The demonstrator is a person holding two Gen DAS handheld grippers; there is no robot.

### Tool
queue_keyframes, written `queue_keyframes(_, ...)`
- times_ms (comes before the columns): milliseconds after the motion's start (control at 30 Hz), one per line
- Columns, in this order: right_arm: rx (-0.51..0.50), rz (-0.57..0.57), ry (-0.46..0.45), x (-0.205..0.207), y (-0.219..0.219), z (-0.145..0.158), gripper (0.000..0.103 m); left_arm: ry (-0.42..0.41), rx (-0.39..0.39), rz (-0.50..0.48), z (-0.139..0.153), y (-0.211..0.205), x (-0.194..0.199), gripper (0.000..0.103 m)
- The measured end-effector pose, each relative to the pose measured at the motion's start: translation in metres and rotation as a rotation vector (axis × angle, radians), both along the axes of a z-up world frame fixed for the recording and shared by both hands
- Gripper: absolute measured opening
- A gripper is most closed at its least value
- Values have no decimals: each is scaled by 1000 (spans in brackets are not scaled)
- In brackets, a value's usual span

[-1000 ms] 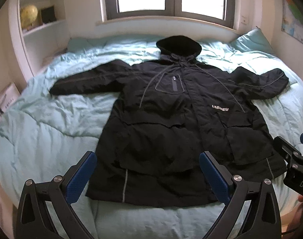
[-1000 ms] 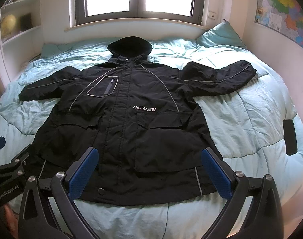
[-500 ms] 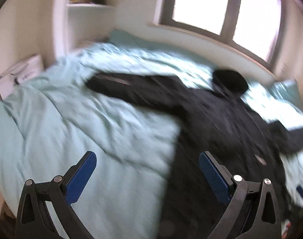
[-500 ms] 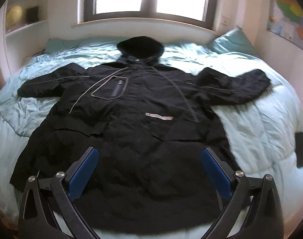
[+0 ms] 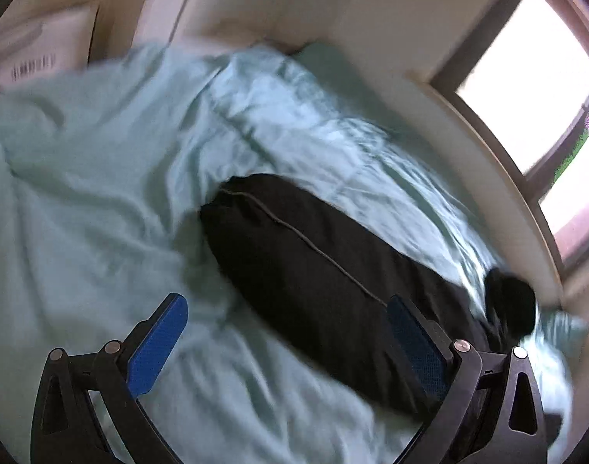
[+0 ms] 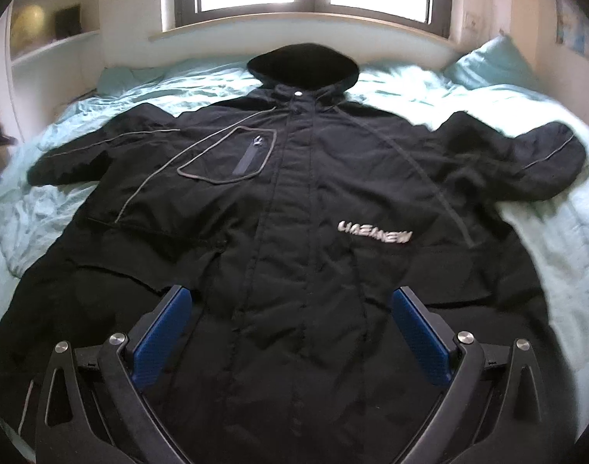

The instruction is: Fold large clothes

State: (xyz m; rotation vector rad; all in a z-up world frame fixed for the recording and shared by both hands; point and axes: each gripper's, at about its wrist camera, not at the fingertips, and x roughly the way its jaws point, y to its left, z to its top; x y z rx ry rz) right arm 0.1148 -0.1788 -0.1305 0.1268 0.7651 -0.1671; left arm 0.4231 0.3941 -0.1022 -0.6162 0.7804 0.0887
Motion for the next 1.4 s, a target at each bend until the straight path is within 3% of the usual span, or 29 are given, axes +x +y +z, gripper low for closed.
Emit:
queue_keyframes(100,34,8,26,4,-2,-9,103,42,-21,32,-31,19,33,102)
queue_keyframes(167,52,11,42,9,-3,-15,103,82,-28,44,-47,26,49,96)
queue_keyframes(200,60,16,46,10,-3,-17,103,101,-34,40,-55,28,57,85)
queue_keyframes(233,59,16,50,12,-3,-18,103,102,-33,34,-59,27,60,65)
queue_keyframes(300,48,15,69,15,-1,-22,103,75,-11,1,-58,21,64,42)
queue_keyframes(333,49,18,74,16,-1,-24,103,50,54,-3,-50,12,61,30)
queue_keyframes(367,50,19,79,17,-1,-25,103,31,121,-7,-42,4,58,27)
queue_keyframes(467,67,20,67,13,-3,-23,103,-39,239,-15,-16,-14,41,22)
queue_keyframes(567,83,21,52,9,-6,-19,103,-132,248,-50,13,-30,19,18)
queue_keyframes(700,94,33,18,0,-7,-5,103,-261,328,-147,62,-75,-12,17)
queue_keyframes(833,76,42,-17,-12,-8,14,103,-397,403,-332,109,-163,-41,15)
queue_keyframes(967,50,17,-21,-21,-17,32,103,-464,403,-547,127,-261,-58,15)
queue_keyframes(1067,24,-16,0,-25,-31,43,103,-461,361,-730,116,-338,-69,15)
queue_keyframes(1167,3,-31,16,-21,-48,52,103,-387,314,-901,79,-415,-72,15)
queue_keyframes(1300,-75,-53,71,-3,-68,49,103,-170,331,-1009,1,-495,-58,15)
queue_keyframes(1400,-81,-57,122,15,-81,41,103,-26,299,-1045,-47,-511,-47,18)
